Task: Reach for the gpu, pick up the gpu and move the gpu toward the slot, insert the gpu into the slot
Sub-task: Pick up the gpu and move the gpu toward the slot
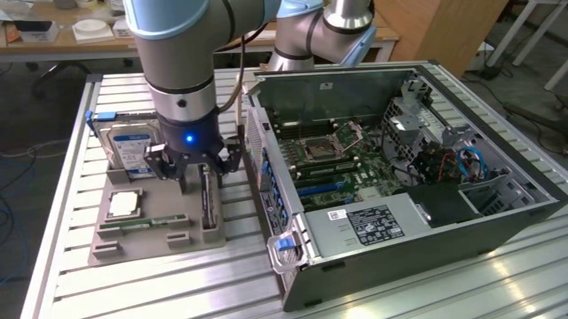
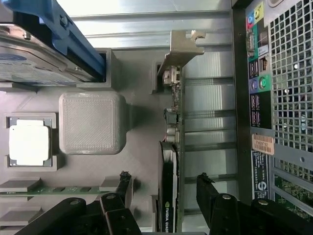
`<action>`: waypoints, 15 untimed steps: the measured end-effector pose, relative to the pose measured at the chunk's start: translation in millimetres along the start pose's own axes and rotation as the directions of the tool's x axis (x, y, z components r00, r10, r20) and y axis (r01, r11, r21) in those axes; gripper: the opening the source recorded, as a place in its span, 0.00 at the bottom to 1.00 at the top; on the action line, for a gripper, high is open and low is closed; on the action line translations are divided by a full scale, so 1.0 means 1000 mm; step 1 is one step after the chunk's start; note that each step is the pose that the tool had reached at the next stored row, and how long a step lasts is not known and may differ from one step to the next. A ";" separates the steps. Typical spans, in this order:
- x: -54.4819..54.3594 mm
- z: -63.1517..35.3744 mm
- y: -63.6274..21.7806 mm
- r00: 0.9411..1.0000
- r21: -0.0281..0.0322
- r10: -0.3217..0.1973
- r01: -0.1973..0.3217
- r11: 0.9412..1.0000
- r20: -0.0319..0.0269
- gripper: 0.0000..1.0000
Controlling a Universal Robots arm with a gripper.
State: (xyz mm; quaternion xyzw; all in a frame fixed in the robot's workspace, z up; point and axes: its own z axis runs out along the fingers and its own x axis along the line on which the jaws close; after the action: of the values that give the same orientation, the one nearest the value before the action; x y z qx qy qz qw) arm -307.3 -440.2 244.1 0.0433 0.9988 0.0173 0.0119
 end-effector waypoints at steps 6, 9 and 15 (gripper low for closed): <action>-0.001 0.0047 -0.0005 1.000 0.000 0.000 0.000 1.000 0.000 0.65; -0.001 0.0065 -0.0006 1.000 0.000 0.000 0.000 1.000 0.000 0.65; -0.001 0.0066 -0.0005 1.000 0.000 0.000 0.000 1.000 0.000 0.65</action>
State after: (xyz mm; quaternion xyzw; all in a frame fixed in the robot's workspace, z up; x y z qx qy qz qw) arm -306.3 -440.6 237.5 0.0434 0.9988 0.0173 0.0119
